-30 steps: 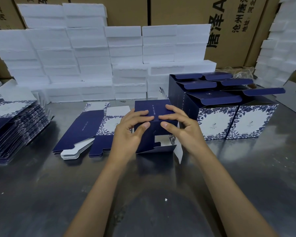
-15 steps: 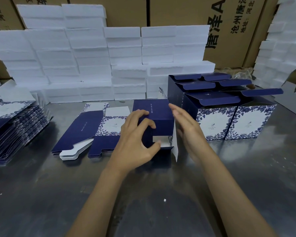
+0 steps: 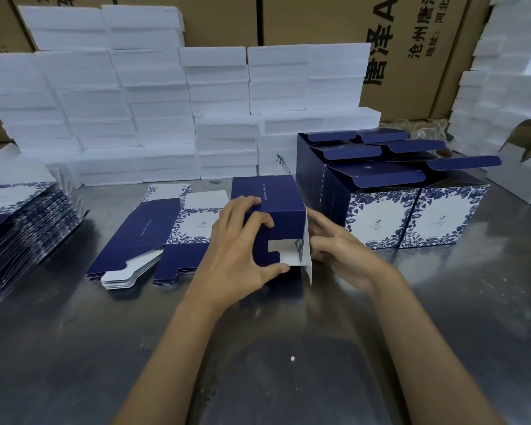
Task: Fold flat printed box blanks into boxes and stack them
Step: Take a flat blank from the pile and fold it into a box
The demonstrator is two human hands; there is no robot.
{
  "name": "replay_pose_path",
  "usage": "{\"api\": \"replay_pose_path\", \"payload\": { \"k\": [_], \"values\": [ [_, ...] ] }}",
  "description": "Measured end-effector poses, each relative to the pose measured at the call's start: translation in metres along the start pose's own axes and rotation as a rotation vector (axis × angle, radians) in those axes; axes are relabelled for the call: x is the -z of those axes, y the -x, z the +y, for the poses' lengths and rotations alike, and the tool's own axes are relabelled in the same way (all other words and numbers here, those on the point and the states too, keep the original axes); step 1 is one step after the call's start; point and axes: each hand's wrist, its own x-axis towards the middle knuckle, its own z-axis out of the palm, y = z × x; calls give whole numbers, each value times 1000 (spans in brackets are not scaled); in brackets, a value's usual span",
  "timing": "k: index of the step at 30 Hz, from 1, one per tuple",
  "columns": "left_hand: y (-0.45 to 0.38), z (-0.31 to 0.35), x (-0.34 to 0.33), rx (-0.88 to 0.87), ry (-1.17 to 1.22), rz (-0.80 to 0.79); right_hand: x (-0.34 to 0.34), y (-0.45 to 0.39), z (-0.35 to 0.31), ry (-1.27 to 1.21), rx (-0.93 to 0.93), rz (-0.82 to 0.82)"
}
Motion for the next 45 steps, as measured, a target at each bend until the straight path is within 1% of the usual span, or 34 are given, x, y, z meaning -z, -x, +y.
{"api": "replay_pose_path", "payload": {
  "k": [6,8,12,14,16,18,23,26,37,41,43,45],
  "values": [
    [0,1,-9,-14,-109,141,0,1,1,51,2,-67],
    [-1,0,-13,-7,-63,169,-2,0,2,75,-2,-17],
    [-1,-4,-16,156,233,249,-12,-10,9,183,24,197],
    [1,-11,-15,265,355,185,-18,-14,15,221,64,272],
    [2,-16,-14,376,482,67,-21,-18,19,253,102,339],
    [2,-18,-14,422,567,1,-23,-19,22,292,121,399],
    [2,-12,-16,434,621,-2,-28,-19,25,352,157,521],
    [3,-11,-16,436,642,-7,-31,-20,26,392,157,567],
    [1,-1,-10,433,699,-68,-36,-18,25,492,149,625],
    [1,6,-6,445,747,-54,-38,-16,24,512,167,648],
    [0,7,-5,445,776,-49,-38,-16,22,496,165,638],
    [-1,9,-3,439,823,-48,-38,-15,19,383,145,570]
  ]
}}
